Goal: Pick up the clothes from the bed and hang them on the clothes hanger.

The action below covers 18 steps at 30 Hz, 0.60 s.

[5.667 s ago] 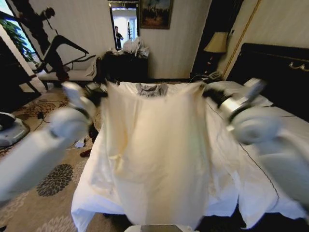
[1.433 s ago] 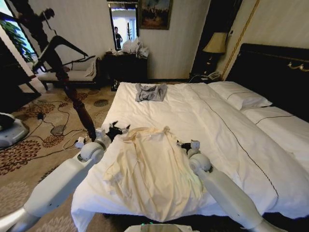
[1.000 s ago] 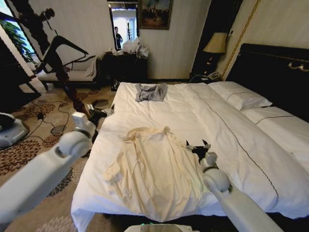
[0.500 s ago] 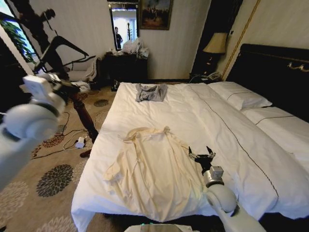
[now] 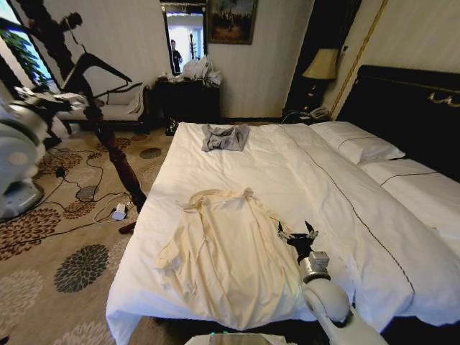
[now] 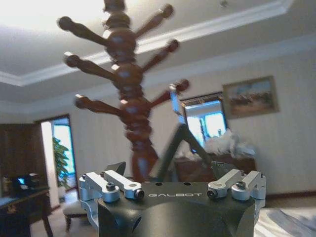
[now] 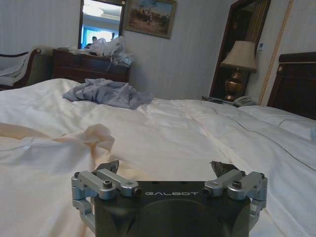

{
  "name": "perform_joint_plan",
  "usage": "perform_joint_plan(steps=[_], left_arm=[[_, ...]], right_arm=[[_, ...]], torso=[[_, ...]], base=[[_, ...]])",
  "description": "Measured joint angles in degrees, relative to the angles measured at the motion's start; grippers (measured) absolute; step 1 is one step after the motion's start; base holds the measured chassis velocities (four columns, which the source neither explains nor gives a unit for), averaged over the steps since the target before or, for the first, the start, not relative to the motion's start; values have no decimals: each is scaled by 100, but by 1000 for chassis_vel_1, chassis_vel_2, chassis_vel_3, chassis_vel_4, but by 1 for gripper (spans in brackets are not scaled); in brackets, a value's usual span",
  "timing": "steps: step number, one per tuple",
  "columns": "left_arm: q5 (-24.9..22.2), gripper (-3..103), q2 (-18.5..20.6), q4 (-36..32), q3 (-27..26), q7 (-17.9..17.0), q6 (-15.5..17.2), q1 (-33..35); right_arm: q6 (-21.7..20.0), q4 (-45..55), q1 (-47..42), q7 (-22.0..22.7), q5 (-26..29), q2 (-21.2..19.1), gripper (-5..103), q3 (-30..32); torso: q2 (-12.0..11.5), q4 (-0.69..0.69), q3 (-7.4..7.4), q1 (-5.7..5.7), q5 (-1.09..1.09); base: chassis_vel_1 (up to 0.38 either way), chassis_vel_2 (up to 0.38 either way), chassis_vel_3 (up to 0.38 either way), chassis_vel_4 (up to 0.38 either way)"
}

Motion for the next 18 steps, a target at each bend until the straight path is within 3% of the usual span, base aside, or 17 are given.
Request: perform_joint_plan(steps=[4, 8, 14, 18], left_arm=[[45, 100, -250, 806, 761, 119, -85, -927], [-2, 100, -411, 1188, 1053, 162, -41, -1313], [-482, 100, -718, 1791, 1613, 284, -3, -2026], [-512, 100, -1091, 2425, 2268, 444, -26, -2820]], right_arm=[[-9, 3, -4, 9, 3, 38, 100, -5], [-23, 15, 10, 18, 13, 61, 100, -6], [-30, 43, 2, 24, 42, 62, 100, 9], [-50, 87, 28, 44, 111, 68, 100, 32]], torso=[[0, -6, 1, 0, -2], [-1, -3, 1, 1, -1], [-1, -3, 1, 0, -2], [-1, -3, 1, 1, 0]], base=[[0, 0, 0, 0], [0, 0, 0, 0], [0, 0, 0, 0], [0, 0, 0, 0]])
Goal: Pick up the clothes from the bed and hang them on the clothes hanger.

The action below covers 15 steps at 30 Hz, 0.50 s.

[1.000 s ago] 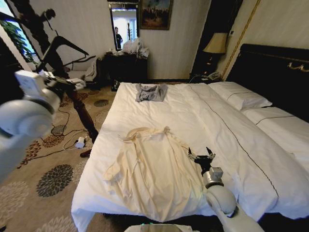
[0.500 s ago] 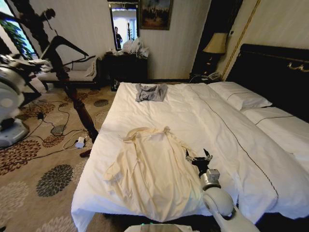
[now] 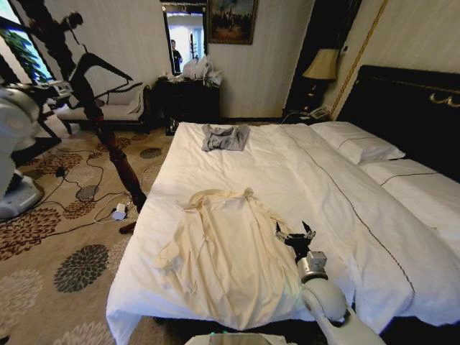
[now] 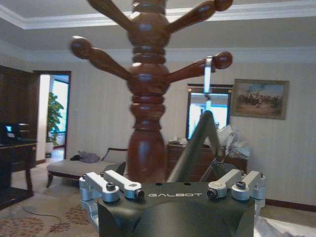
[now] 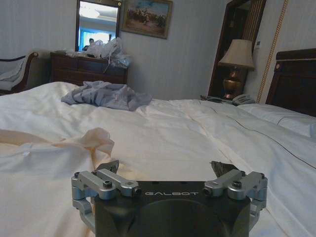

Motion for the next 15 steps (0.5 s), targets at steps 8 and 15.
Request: perform_joint_plan(steps=[8, 15], left_arm=[[115, 100, -448, 801, 576, 61, 94, -601], [174, 92, -594, 1067, 857, 79, 171, -833]], right_arm=[[-17, 91, -57, 14, 69, 31, 100, 109], [3, 113, -32, 17, 102, 136, 100, 94]], torso=[[0, 1, 0, 0, -1], [0, 1, -1, -1, 0]], base=[[0, 0, 0, 0], [0, 0, 0, 0]])
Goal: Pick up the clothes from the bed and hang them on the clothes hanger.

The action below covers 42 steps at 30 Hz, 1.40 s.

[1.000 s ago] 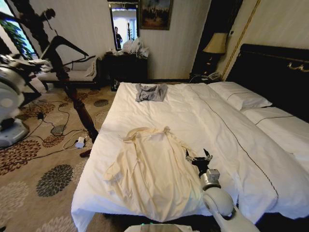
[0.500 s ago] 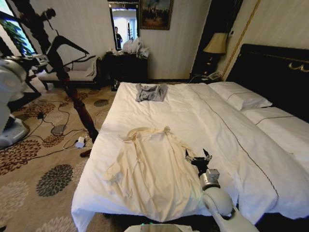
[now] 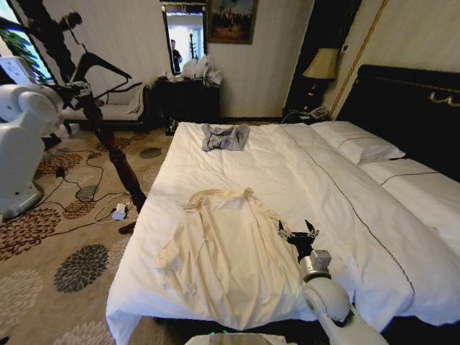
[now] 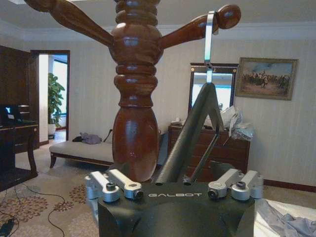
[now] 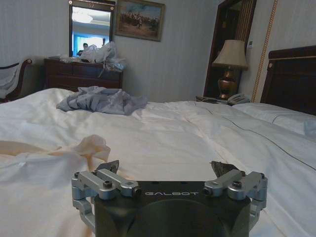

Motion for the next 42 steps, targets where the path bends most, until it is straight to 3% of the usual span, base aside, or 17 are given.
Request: perform_joint_plan(steps=[2, 7, 8, 10, 13, 14, 19, 35, 42], left_arm=[[5, 81, -38, 72, 80, 3, -4, -53], [1, 70, -74, 106, 163, 32, -25, -105], [-2, 59, -84, 108, 197, 40, -28, -117], [-2, 59, -89, 109, 215, 42, -30, -122], [2, 43, -96, 97, 242, 43, -38, -124], [2, 43, -96, 97, 242, 43, -38, -124], [-6, 22, -84, -33, 227, 14, -36, -83], [42, 19, -102, -262, 256, 1, -218, -157], [-133, 19, -36, -928, 113, -13, -249, -110]], right_arm=[[2, 17, 6, 0, 0, 36, 100, -34], [12, 42, -18, 0, -6, 54, 100, -52], [16, 53, -31, 0, -9, 53, 100, -51], [20, 57, -42, 0, -13, 51, 100, -51], [31, 65, -83, 0, -45, 49, 100, -52], [31, 65, -83, 0, -45, 49, 100, -52], [50, 74, -116, -1, -90, 44, 100, -75], [86, 31, -125, -1, -209, 132, 100, -147], [87, -33, -103, -1, -257, 191, 100, -187]], torso=[[0, 0, 0, 1, -1], [0, 0, 0, 0, -1], [0, 0, 0, 0, 0], [0, 0, 0, 0, -1], [0, 0, 0, 0, -1], [0, 0, 0, 0, -1], [0, -2, 0, 0, 0], [0, 0, 0, 0, 0], [0, -1, 0, 0, 2]], base=[[0, 0, 0, 0], [0, 0, 0, 0], [0, 0, 0, 0], [0, 0, 0, 0], [0, 0, 0, 0], [0, 0, 0, 0], [0, 0, 0, 0], [0, 0, 0, 0], [0, 0, 0, 0]])
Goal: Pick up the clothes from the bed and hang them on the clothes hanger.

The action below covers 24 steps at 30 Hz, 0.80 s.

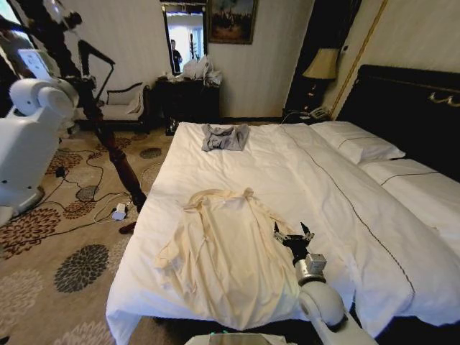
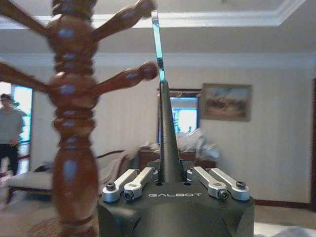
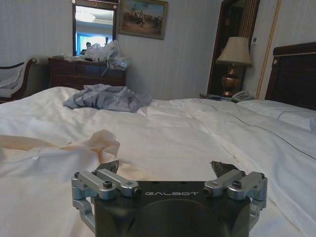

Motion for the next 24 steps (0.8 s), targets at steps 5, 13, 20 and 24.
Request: perform_joint_plan(steps=[5, 13, 20, 24], left_arm=[[-384, 19, 135, -512, -255, 262, -400, 482], [-347, 19, 530, -1205, -830, 1313, -702, 1859], [-79, 19, 901, -1644, -978, 2556, -1758, 2996], [-13, 19, 1086, -1771, -902, 3081, -1993, 3350]], right_arm=[[0, -27, 32, 40, 17, -59, 100, -3], [-12, -23, 60, 98, 229, -335, 100, 136], [-12, -78, 74, 160, 378, -460, 100, 256], [-18, -108, 142, 190, 485, -527, 100, 272]], torso=[[1, 0, 0, 0, -1], [1, 3, 0, 0, -5], [1, 0, 0, 0, -2], [1, 2, 0, -1, 0]], base=[[0, 0, 0, 0], [0, 0, 0, 0], [0, 0, 0, 0], [0, 0, 0, 0]])
